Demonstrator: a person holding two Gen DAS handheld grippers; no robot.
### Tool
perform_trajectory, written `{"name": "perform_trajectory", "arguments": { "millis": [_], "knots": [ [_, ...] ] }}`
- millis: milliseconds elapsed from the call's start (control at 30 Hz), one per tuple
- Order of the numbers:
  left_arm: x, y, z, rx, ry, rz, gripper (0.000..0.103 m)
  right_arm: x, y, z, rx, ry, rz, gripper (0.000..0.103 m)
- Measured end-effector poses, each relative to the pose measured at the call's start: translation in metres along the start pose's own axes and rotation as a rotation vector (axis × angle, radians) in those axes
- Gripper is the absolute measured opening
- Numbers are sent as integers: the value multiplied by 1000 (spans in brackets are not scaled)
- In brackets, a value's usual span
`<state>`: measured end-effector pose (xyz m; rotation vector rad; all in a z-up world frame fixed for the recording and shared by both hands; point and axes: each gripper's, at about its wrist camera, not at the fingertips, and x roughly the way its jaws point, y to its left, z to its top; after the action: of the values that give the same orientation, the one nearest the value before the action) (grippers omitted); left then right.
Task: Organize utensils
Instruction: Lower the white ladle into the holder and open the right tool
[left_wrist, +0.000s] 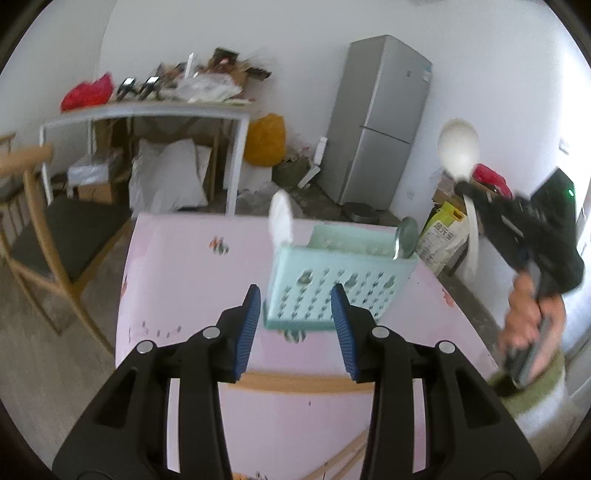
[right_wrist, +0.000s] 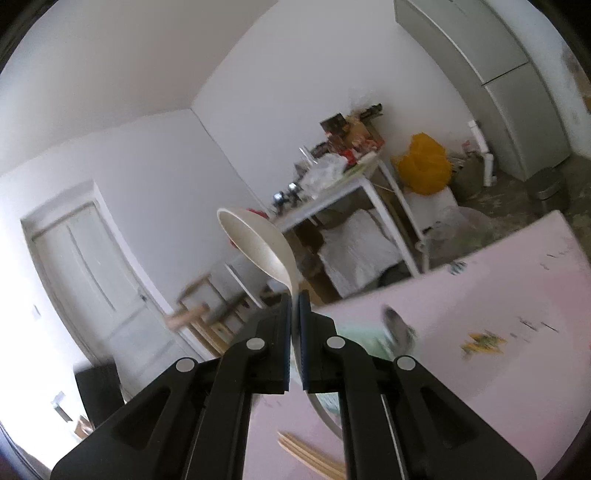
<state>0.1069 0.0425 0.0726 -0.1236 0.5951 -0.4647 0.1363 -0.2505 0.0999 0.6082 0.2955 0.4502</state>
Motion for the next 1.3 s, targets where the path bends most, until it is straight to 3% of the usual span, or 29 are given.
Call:
{"name": "perform_trajectory", "arguments": {
  "millis": [167, 533, 700, 1033, 1300],
  "knots": [
    [-8, 24, -15, -69, 10, 12, 37, 43, -10, 10, 40, -7, 17, 4],
    [-4, 62, -23, -138, 5, 24, 37, 99, -26, -5, -87, 25, -169, 4],
    [3, 67, -23, -149, 13, 22, 37, 107, -23, -12, -190, 51, -222, 5],
    [5, 70, -24, -159, 15, 26, 37, 105, -14, -15, -288, 81, -234, 5],
    [7, 68, -24, -156, 20, 21, 37, 96, -8, -10, -289, 81, -208, 5]
  ]
}}
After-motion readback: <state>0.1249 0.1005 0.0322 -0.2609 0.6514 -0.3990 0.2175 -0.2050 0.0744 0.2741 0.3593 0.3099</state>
